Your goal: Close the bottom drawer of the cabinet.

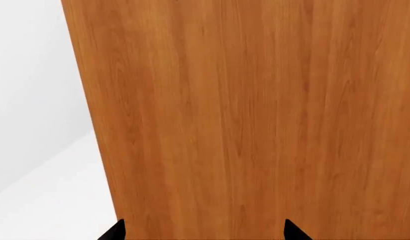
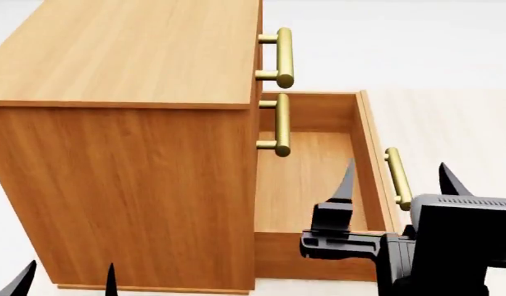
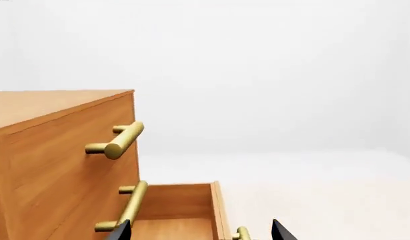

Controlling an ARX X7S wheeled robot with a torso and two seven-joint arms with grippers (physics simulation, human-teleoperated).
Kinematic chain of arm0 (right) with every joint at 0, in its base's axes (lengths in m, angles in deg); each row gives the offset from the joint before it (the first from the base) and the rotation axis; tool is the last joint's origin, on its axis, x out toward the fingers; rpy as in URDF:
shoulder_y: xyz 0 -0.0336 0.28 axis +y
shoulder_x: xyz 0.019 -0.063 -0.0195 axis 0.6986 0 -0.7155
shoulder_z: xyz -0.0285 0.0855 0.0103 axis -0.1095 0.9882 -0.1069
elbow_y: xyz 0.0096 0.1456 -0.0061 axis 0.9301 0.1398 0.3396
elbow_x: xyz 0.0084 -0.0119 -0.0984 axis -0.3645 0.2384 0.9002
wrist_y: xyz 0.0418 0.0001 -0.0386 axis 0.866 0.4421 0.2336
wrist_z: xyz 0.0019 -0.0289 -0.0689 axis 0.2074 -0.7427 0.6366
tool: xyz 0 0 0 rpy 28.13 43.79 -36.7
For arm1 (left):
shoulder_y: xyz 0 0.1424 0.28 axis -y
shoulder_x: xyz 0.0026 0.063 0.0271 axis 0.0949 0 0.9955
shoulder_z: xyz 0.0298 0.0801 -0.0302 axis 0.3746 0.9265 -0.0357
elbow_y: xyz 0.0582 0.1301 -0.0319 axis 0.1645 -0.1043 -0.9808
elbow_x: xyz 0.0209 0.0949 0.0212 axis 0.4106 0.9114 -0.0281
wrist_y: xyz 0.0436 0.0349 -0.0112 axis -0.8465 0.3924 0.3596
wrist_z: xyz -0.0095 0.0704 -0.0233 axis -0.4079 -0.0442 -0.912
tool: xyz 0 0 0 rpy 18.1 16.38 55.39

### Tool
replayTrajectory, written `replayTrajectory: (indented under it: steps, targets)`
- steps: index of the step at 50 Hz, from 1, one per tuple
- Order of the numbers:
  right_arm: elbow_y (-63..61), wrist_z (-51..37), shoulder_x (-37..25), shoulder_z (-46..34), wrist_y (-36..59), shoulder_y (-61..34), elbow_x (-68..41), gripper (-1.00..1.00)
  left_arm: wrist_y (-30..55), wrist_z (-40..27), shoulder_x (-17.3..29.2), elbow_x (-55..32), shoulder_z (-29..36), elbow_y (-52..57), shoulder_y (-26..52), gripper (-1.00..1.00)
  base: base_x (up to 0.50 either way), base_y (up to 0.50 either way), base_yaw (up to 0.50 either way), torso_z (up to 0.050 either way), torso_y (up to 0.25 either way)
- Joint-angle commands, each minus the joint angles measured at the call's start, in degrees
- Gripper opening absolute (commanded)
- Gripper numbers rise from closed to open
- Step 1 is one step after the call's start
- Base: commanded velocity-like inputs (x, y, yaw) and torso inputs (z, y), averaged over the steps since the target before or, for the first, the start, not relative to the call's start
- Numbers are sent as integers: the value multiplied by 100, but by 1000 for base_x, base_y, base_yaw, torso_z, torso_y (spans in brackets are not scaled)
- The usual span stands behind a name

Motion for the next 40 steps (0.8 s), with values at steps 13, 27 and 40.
replayTrajectory:
  steps: [13,27,40]
  targets:
    - [1472,665,-820,461,-227,-929,364,100,-62,203,-47,-188,-145,61,-41,100,0,0,0,0,0]
    - [3240,1249,-773,724,-1791,-139,721,100,-92,167,-13,-227,-131,11,-42,100,0,0,0,0,0]
    - [4182,1582,-712,590,-2589,125,987,100,-198,158,-17,-214,-58,-147,-23,100,0,0,0,0,0]
